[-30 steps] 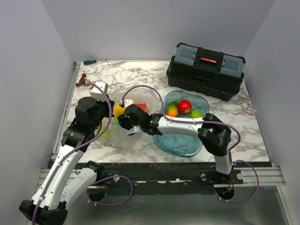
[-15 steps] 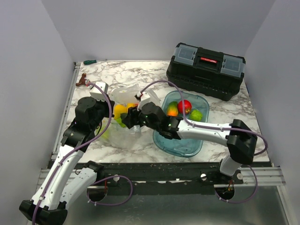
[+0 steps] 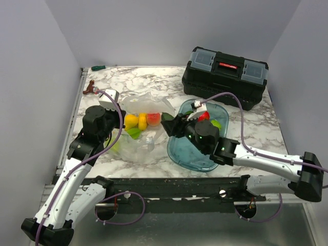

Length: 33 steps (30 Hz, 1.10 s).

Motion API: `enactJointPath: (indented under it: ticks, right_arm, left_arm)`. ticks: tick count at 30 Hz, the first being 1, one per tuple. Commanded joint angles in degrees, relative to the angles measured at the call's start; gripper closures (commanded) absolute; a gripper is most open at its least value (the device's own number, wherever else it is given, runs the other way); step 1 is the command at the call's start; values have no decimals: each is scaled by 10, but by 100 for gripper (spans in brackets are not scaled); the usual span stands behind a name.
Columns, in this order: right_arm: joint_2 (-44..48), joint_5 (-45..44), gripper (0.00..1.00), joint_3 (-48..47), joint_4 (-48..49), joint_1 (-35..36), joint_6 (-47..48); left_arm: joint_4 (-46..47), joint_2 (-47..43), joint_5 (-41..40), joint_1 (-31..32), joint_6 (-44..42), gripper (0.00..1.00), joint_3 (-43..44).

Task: Take the fake fruits out of the plastic bag
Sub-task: Place the fake fruit in the bin.

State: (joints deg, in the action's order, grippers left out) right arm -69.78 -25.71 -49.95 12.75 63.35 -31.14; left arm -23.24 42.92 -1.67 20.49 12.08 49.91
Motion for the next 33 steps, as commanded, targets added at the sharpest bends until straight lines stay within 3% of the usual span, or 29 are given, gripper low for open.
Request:
enactJointPath:
  ticks: [1,8,18,24,30,33]
  right_arm:
    - [68,-120,99,63,-46,-3,-34]
    - [122,-204,99,108,-192,-7,-189]
    - [87,-200,94,171,-210,-7,-433]
    - [38,-190,92,163,-199,-17,-466]
    - [-17,-109,91,171,-155,-72,-491]
    - [-35,-106,85,171,-134,-75,-485]
  left_arm:
    - [3,0,13,3,1,100,-2]
    - [2,0,13,3,1,100,-2]
    - [-2,-3,12,3,1,100,0]
    - [-2,-5,14,4,1,100,0]
    - [-1,-8,14,5,1,100,-1]
    - [0,-10,13,5,1,100,-3]
